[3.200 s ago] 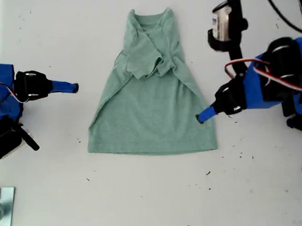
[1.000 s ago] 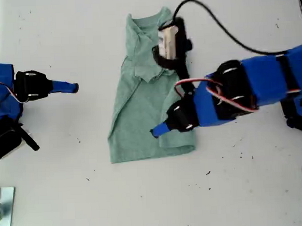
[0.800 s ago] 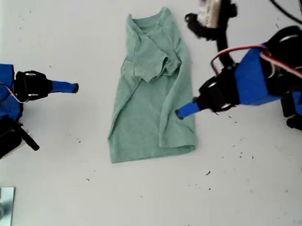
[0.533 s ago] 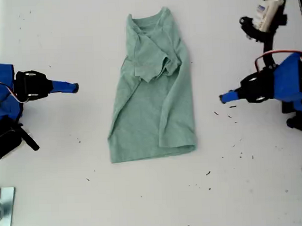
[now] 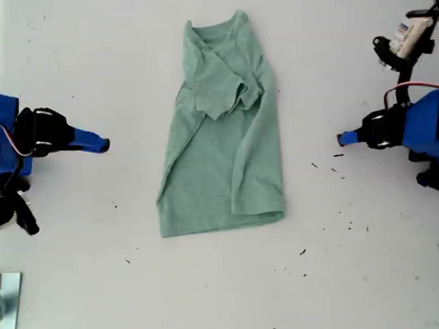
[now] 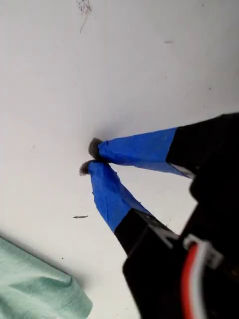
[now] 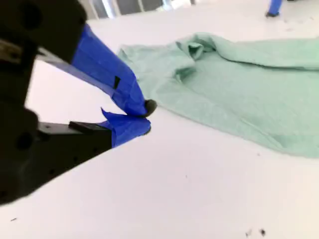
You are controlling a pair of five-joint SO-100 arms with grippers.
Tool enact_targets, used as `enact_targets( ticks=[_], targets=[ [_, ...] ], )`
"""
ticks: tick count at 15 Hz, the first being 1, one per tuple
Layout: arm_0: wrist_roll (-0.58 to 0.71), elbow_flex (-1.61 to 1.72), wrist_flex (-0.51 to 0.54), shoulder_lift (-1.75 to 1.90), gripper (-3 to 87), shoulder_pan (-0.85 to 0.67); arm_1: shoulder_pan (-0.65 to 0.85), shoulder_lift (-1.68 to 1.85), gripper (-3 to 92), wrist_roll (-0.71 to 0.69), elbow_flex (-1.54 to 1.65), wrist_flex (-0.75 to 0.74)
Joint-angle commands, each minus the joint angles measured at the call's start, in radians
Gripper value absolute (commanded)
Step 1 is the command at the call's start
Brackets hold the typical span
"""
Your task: Fold t shirt
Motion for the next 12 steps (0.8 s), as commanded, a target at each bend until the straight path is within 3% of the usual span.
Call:
enact_targets(
  ticks=[1, 2, 4, 5, 9, 12],
  targets=[
    [-0.064, -0.459, 0.169, -0.520, -0.3, 0.114, 0.011, 0.015, 2.4, 0.011, 0.043, 0.000],
    [-0.067, -0.615, 0.235, -0.699, -0.3, 0.161, 0.009, 0.015, 2.4, 0.012, 0.043, 0.000],
    [-0.048, -0.778, 0.210, -0.884, 24.6, 0.210, 0.011, 0.015, 2.4, 0.017, 0.043, 0.000],
    [-0.012, -0.808, 0.176, -0.953, 26.9, 0.216, 0.009, 0.015, 2.4, 0.018, 0.043, 0.000],
    [0.011, -0.822, -0.018, -1.212, 27.4, 0.233, 0.000, 0.018, 2.4, 0.018, 0.043, -0.002],
    [0.009, -0.890, -0.104, -1.474, 25.3, 0.233, -0.003, 0.020, 2.4, 0.017, 0.044, -0.002]
  ],
)
